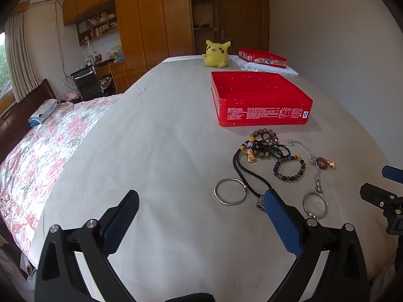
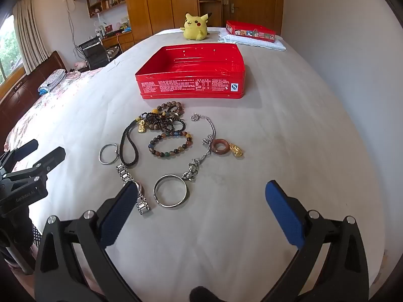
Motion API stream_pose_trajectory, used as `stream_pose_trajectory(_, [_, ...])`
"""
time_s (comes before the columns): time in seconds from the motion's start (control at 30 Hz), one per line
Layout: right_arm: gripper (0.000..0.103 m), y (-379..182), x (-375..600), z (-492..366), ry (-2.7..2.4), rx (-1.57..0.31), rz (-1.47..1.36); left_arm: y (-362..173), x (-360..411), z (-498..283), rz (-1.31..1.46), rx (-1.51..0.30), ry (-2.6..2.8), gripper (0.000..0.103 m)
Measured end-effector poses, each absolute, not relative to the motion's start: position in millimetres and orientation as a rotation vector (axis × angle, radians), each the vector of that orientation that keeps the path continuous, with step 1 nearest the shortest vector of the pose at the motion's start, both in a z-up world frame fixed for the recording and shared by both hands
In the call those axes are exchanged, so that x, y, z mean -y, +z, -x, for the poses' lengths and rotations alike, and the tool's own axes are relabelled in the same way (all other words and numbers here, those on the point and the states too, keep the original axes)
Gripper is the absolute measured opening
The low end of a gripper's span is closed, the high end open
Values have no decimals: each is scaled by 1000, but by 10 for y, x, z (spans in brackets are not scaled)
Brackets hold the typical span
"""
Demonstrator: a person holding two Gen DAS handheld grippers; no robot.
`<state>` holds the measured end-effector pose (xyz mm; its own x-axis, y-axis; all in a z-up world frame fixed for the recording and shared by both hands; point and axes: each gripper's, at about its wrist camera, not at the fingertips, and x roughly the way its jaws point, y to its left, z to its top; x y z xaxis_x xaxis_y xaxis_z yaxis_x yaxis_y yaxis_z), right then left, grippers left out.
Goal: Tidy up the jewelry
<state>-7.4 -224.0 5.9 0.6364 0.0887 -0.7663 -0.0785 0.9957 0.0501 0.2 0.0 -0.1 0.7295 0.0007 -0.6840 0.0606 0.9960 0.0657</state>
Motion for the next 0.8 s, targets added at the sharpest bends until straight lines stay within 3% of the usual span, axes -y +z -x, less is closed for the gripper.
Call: stream_pose_trajectory(0.8, [100,59,2238,74,94,-878,-12,3,2,2,-84,-752,-36,99])
